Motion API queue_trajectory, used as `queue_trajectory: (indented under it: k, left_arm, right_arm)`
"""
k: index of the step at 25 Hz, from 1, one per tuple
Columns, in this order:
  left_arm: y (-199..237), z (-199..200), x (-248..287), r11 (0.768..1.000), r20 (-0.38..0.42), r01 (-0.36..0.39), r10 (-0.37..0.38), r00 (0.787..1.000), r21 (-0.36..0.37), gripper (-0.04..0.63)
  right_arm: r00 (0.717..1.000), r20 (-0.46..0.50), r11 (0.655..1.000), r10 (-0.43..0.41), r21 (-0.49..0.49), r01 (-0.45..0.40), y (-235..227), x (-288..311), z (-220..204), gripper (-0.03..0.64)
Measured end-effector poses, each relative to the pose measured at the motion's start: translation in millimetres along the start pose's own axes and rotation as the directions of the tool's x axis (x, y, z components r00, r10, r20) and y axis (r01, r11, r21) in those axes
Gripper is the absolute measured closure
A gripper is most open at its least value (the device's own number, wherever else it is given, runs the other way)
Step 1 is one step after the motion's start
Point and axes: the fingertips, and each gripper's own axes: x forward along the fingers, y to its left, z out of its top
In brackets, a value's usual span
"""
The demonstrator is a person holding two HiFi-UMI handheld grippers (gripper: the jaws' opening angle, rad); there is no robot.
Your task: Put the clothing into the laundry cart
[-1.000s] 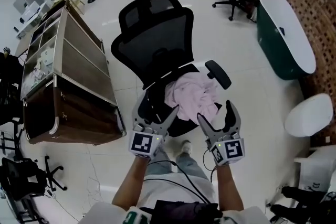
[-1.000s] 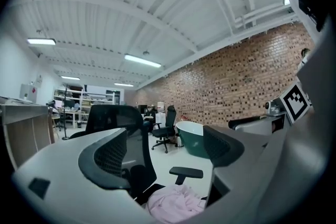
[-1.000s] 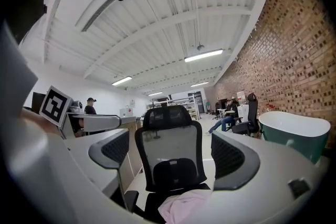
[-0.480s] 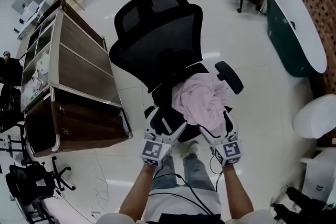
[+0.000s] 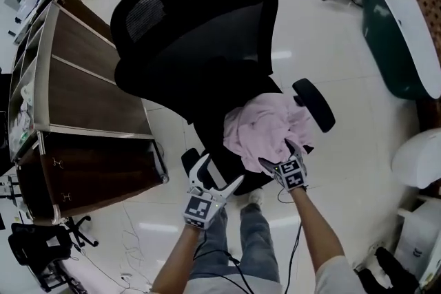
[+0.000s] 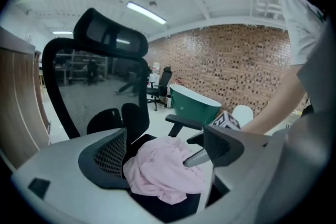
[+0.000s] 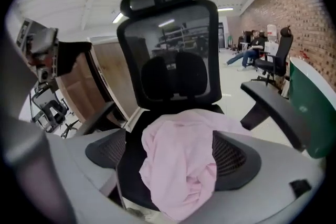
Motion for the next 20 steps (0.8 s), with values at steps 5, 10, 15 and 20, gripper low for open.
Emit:
queue_trajectory:
  k: [5,10,15,20]
  left_arm:
    - [8,-40,35,0.997,-0.029,0.057,-0.056,0.998,0.052,0.152]
    - [19,-56,27,0.998,-0.051,0.057,-0.057,0.997,-0.008,0.152]
    - [43,-79,9,0.998,-0.088,0.024,-0.028,0.996,-0.050,0.153]
    - [52,-90,3,0.997,-0.099,0.026,-0.033,0.995,-0.069,0.153]
  right_arm:
    - [0.979,-0.164,0.991,-0.124,-0.072,0.113,-46,80,-37,0.001]
    - [0.954,-0.263,0.975,-0.145,-0.202,0.093,-67,124,-71,0.000]
    - [0.878,-0.431,0.935,-0.207,-0.351,0.048,-84,165,-110,-0.002]
    - [0.851,-0.485,0.955,-0.202,-0.289,0.062,-88,188,-144,0.002]
